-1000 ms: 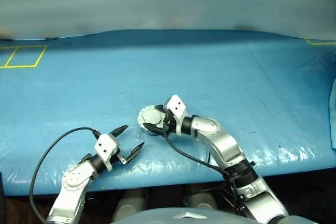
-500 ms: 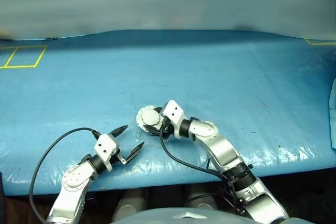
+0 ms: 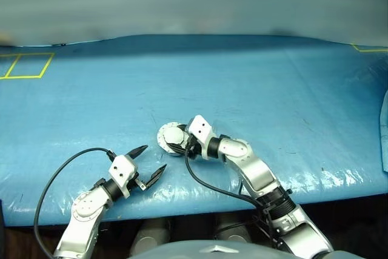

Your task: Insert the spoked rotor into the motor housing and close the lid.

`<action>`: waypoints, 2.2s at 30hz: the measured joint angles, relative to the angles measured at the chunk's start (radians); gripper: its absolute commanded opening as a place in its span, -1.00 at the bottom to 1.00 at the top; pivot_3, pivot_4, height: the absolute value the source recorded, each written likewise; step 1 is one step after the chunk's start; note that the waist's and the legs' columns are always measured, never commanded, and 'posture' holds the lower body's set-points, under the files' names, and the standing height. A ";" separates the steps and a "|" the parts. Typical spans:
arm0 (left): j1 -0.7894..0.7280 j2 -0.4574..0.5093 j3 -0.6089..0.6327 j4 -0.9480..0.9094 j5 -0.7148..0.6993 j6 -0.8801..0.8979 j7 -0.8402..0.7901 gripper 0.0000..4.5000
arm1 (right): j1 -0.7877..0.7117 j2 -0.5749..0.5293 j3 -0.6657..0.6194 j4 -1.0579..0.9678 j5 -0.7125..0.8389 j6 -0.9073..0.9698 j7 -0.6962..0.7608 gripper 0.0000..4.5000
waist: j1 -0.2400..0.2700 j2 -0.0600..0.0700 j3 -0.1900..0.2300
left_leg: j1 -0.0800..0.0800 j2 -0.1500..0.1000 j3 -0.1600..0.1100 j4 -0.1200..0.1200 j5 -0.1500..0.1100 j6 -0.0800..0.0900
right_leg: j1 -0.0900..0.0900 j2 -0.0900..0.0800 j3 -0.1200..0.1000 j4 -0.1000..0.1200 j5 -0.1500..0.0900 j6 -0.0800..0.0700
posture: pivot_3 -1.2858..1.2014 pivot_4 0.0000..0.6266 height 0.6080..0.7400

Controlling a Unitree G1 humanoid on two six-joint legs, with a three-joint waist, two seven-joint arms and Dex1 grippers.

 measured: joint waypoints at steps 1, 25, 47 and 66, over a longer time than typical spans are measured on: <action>0.000 0.000 0.000 0.000 0.000 0.000 0.000 0.98 | -0.005 -0.006 0.006 -0.001 -0.006 -0.001 0.003 0.34 | 0.000 0.000 0.000 | 0.000 0.000 0.000 0.000 0.000 0.000 | 0.000 0.000 0.000 0.000 0.000 0.000 | 0.03 -0.52 1.00; 0.001 0.000 -0.008 0.000 0.000 0.000 0.000 0.98 | -0.022 -0.013 -0.008 -0.044 0.009 0.108 0.034 0.34 | -0.001 0.000 0.000 | 0.000 0.000 0.000 0.000 0.000 0.000 | 0.000 0.000 0.000 0.000 0.000 -0.001 | 0.03 -0.52 1.00; -0.028 -0.061 0.003 0.000 -0.049 0.019 0.029 0.98 | -0.034 -0.016 0.027 -0.035 -0.034 0.105 0.004 0.34 | -0.001 0.000 0.000 | 0.005 0.002 0.000 0.000 0.000 -0.001 | 0.003 0.002 0.000 0.001 -0.003 -0.005 | 0.03 -0.52 1.00; -0.120 -0.061 -0.032 0.035 0.020 0.047 0.047 -0.98 | -0.037 -0.019 0.034 -0.036 -0.034 0.106 -0.003 0.34 | -0.001 0.000 0.000 | 0.006 0.002 0.000 0.000 0.000 -0.001 | 0.004 0.002 0.000 0.001 -0.003 -0.005 | 0.03 -0.52 1.00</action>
